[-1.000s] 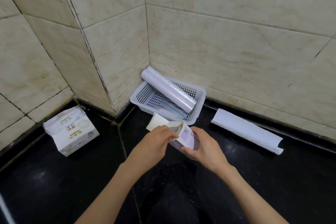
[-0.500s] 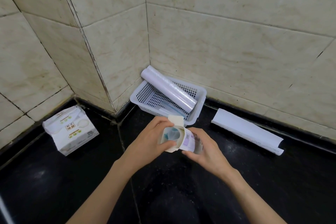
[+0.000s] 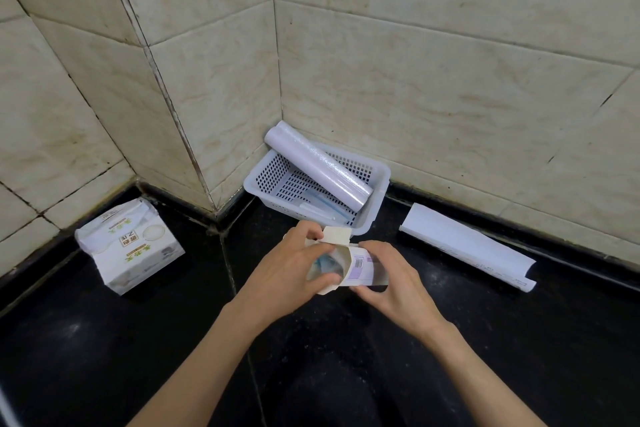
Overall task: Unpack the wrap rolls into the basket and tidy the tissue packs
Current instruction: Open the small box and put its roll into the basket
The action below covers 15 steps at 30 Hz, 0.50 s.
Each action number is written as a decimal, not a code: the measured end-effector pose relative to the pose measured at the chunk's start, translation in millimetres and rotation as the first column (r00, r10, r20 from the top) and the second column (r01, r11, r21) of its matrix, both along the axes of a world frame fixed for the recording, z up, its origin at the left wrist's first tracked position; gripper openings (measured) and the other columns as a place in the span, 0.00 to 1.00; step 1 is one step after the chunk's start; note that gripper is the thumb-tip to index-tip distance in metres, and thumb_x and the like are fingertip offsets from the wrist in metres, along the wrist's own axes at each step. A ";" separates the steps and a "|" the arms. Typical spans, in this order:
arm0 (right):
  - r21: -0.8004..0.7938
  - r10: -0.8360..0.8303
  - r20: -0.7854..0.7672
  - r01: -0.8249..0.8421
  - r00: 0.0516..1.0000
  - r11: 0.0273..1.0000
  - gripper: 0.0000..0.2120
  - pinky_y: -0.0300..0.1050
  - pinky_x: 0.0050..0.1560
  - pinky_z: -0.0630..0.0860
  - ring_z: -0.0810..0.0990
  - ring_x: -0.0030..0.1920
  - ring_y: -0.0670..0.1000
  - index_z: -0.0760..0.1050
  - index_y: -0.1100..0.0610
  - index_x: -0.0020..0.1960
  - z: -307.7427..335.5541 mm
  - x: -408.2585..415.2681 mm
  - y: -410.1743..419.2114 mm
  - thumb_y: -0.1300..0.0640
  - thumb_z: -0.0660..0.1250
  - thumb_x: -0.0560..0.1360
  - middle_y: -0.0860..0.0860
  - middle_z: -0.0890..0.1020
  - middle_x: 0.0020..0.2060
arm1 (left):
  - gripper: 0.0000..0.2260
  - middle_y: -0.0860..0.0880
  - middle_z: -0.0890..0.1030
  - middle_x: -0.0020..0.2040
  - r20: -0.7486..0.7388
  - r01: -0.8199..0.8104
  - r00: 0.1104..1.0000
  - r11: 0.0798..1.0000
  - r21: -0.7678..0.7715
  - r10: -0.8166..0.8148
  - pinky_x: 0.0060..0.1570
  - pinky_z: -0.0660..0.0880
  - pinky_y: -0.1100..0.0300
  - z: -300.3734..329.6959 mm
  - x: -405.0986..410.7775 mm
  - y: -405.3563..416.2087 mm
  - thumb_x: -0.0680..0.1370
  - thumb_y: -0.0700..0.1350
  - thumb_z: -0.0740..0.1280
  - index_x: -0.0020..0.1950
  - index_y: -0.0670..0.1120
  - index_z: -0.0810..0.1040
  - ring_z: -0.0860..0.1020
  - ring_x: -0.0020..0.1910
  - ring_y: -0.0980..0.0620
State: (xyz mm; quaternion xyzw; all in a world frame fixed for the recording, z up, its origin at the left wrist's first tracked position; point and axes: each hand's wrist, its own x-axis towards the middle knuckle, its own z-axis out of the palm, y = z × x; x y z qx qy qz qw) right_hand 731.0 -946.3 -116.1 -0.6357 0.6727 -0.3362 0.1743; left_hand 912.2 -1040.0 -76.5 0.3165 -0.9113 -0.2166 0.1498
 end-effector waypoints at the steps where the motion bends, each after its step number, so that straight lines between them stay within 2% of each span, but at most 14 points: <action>1: -0.008 0.004 -0.001 -0.004 1.000 1.000 0.22 0.32 0.58 0.68 0.72 0.55 0.36 0.66 0.42 0.60 0.1 -0.1 0.3 0.47 0.69 0.69 0.27 0.70 0.53 | 0.17 0.54 0.65 0.60 0.006 0.004 1.000 1.000 -0.011 -0.004 0.43 0.69 0.66 -0.1 -0.1 -0.8 0.74 0.53 0.65 0.61 0.50 0.75 0.69 0.56 0.57; 3: -0.015 0.015 0.002 -0.015 1.000 1.000 0.22 0.39 0.61 0.69 0.72 0.54 0.35 0.66 0.43 0.59 -0.3 0.1 0.7 0.49 0.70 0.69 0.28 0.71 0.53 | 0.13 0.51 0.68 0.58 0.018 0.002 1.000 0.999 -0.048 -0.001 0.43 0.73 0.62 -1.0 0.6 -2.3 0.76 0.48 0.64 0.60 0.48 0.76 0.71 0.55 0.54; 6: -0.021 0.024 0.007 -0.024 1.000 0.999 0.22 0.47 0.64 0.71 0.73 0.54 0.36 0.67 0.45 0.60 0.7 1.8 0.7 0.50 0.71 0.69 0.32 0.72 0.52 | 0.11 0.48 0.72 0.54 -0.013 -0.048 0.999 0.992 -0.117 0.047 0.43 0.72 0.60 -2.3 0.0 -2.5 0.76 0.47 0.65 0.56 0.47 0.79 0.73 0.51 0.51; 9: -0.034 0.029 0.015 -0.028 0.999 0.999 0.22 0.50 0.64 0.71 0.73 0.54 0.37 0.67 0.45 0.60 2.4 2.8 -0.6 0.50 0.71 0.69 0.34 0.73 0.53 | 0.07 0.44 0.76 0.48 -0.073 -0.064 0.996 0.981 -0.184 0.051 0.42 0.75 0.53 -2.1 -2.8 -1.4 0.73 0.43 0.69 0.50 0.46 0.82 0.75 0.45 0.47; 12: -0.022 0.020 0.018 -0.020 1.000 1.000 0.22 0.44 0.64 0.70 0.73 0.55 0.36 0.67 0.44 0.60 0.3 0.8 -0.4 0.48 0.70 0.69 0.34 0.73 0.53 | 0.05 0.43 0.78 0.48 -0.095 -0.067 0.994 0.975 -0.210 0.048 0.40 0.77 0.48 -3.3 -3.5 -3.1 0.71 0.41 0.71 0.45 0.44 0.83 0.77 0.46 0.46; 15: 0.028 -0.011 0.017 0.011 1.000 1.000 0.23 0.34 0.57 0.71 0.72 0.56 0.37 0.65 0.40 0.59 -2.8 -1.8 -2.3 0.46 0.70 0.67 0.35 0.73 0.54 | 0.02 0.43 0.78 0.52 -0.125 -0.056 0.992 0.981 -0.186 0.032 0.44 0.77 0.52 -4.8 -1.2 -3.5 0.70 0.40 0.72 0.41 0.43 0.83 0.77 0.51 0.45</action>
